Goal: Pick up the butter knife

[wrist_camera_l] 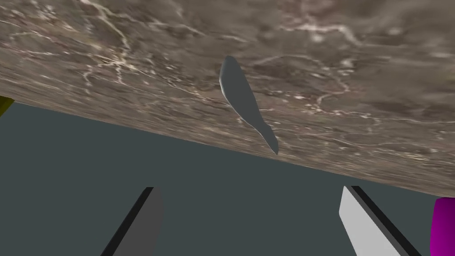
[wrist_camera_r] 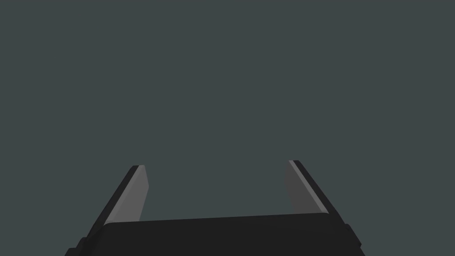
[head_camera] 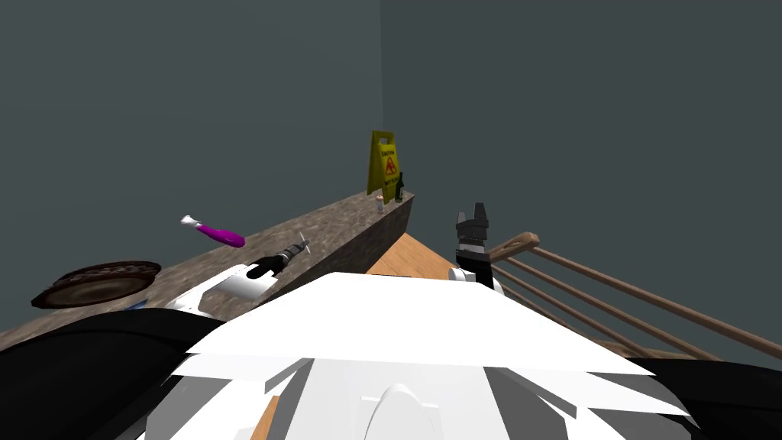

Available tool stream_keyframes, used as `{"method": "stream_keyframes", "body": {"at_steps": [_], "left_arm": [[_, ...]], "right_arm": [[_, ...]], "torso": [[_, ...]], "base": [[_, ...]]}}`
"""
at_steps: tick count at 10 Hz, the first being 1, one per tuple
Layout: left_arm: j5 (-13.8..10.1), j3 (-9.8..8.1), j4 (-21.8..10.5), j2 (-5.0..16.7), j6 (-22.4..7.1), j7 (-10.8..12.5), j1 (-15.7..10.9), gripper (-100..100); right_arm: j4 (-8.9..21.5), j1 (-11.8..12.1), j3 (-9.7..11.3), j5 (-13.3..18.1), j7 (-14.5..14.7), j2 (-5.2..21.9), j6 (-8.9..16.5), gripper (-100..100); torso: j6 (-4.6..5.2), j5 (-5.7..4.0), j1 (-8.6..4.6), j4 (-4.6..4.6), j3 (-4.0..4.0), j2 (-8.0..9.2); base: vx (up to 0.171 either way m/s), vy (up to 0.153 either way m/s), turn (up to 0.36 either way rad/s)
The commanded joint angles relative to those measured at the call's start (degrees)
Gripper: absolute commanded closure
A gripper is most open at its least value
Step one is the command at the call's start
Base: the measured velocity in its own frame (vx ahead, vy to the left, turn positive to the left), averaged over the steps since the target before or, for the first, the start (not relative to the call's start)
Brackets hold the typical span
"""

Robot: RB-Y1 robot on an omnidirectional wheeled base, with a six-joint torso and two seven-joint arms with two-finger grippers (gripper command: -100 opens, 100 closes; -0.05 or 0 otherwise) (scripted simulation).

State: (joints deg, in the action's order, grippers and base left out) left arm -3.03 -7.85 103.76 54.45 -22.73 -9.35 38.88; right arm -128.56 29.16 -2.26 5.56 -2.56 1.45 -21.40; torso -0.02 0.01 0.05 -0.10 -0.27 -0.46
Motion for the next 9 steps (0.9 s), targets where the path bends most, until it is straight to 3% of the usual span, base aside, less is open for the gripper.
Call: {"method": "stream_keyframes", "body": {"at_steps": [1, 2, 4, 9], "left_arm": [[-1.66, 0.49, -0.76, 1.27, -2.86, -0.70, 0.11, -100], [-1.66, 0.49, -0.76, 1.27, -3.36, -0.70, 0.11, -100], [-4.43, 1.09, -1.49, 3.35, -7.19, -1.72, 0.66, -100], [-7.56, 1.79, -2.28, 5.41, -13.70, -2.87, 1.28, -100]], "right_arm": [[0.00, 0.00, 0.00, 0.00, 0.00, 0.00, 0.00, 0], [0.00, 0.00, 0.00, 0.00, 0.00, 0.00, 0.00, 0], [0.00, 0.00, 0.00, 0.00, 0.00, 0.00, 0.00, 0], [0.00, 0.00, 0.00, 0.00, 0.00, 0.00, 0.00, 0]], "torso": [[0.00, 0.00, 0.00, 0.00, 0.00, 0.00], [0.00, 0.00, 0.02, 0.00, -0.01, -0.03], [0.00, 0.01, 0.04, 0.01, 0.00, -0.01], [0.00, 0.01, 0.05, 0.04, 0.09, 0.15]], "base": [[0.128, -0.013, 0.009], [0.110, -0.014, 0.004], [0.158, -0.005, 0.013], [0.109, -0.007, 0.007]]}}
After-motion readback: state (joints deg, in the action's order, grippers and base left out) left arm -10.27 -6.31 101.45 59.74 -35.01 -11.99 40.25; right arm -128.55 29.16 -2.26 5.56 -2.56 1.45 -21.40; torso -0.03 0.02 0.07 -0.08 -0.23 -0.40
